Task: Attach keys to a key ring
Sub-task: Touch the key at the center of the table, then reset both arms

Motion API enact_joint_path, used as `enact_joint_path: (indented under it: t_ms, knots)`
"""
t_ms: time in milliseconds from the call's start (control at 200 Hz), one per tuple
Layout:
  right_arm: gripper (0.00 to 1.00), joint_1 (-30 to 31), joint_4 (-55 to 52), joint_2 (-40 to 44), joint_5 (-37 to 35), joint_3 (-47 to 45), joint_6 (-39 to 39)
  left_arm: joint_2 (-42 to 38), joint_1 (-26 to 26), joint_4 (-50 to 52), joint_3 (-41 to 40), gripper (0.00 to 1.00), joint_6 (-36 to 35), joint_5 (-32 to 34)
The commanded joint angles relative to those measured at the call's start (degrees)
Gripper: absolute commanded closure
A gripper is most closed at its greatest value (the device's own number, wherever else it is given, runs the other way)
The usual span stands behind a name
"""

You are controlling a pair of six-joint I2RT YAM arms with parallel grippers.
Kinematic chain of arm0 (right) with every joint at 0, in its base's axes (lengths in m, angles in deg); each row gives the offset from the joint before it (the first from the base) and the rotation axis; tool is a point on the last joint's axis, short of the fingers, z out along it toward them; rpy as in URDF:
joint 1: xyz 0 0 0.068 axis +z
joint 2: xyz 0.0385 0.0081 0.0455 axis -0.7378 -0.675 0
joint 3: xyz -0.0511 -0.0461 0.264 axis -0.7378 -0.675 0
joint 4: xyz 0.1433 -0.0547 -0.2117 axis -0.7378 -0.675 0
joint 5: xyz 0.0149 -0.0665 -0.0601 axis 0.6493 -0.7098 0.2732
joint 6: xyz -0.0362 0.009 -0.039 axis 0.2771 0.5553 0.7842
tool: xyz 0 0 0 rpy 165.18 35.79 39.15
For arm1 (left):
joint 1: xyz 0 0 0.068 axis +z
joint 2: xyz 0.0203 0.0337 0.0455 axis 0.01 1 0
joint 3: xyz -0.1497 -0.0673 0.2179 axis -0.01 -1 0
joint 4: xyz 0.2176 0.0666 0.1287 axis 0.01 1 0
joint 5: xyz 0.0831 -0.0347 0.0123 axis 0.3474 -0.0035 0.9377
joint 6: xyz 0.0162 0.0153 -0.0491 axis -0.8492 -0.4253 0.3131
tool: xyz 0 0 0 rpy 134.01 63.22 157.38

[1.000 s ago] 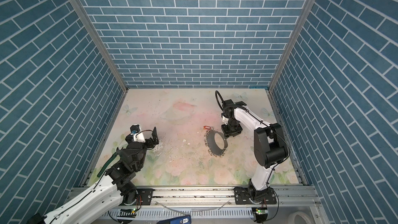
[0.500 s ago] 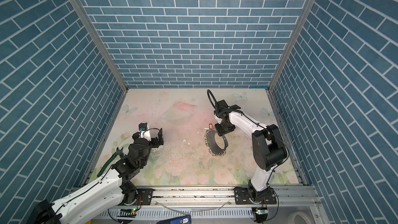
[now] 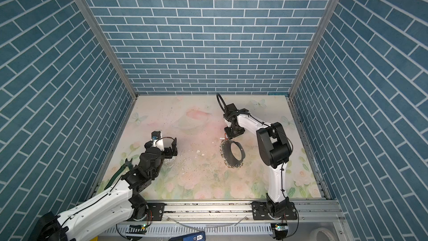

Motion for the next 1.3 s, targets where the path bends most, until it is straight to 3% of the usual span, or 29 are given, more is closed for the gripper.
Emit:
enact_joint_path:
  t_ms: [0,225,450,550,690,815,940,1020,1105,1135,1175,1295]
  knots:
    - [0.49,-0.56,-0.06,-2.15,-2.41,3.53,1.55,0.42,0.43,0.57,1.57,0.00,0.34,-0.07]
    - [0.49,-2.19,-1.27,-1.83,-8.16,4.84,-1.86,0.59,0.43,0.63,1.65,0.00,-0.03,0.46]
    - [0.48,-2.40,1.66,8.13,-3.55,-1.66,-3.08,2.59,0.90,-1.00,1.94,0.00,-2.40,1.63]
    - [0.48,-3.27,3.33,14.01,-5.05,-5.94,-4.00,6.05,1.13,-3.20,2.96,0.00,-4.70,5.87]
    - [0.46,-6.87,12.42,25.20,-10.28,-17.80,-4.64,13.93,1.79,-11.75,4.38,0.00,-12.90,18.55]
    - [0.42,-11.19,23.52,34.82,-17.82,-29.76,-0.09,22.05,5.80,-21.88,5.94,0.00,-23.80,21.33]
    - [0.34,-16.08,39.80,39.26,-21.10,-42.42,4.95,30.49,13.53,-25.32,7.54,0.00,-24.56,14.85]
    - [0.31,-20.00,48.38,37.72,-16.98,-47.58,3.64,36.41,17.84,-30.10,7.13,0.00,-25.39,6.37]
    - [0.31,-23.56,57.01,34.59,-11.65,-51.17,2.17,41.93,20.36,-37.78,6.55,0.00,-27.31,2.79]
    - [0.30,-24.32,60.18,33.59,-10.62,-52.19,1.81,41.69,20.91,-34.59,7.72,0.00,-25.29,3.25]
    - [0.30,-25.30,64.43,32.39,-9.24,-53.59,2.06,40.24,23.08,-31.51,7.89,0.00,-23.71,-2.32]
    - [0.27,-28.60,74.66,31.68,-1.55,-57.18,1.94,38.92,30.20,-37.39,2.90,0.00,-16.97,-12.90]
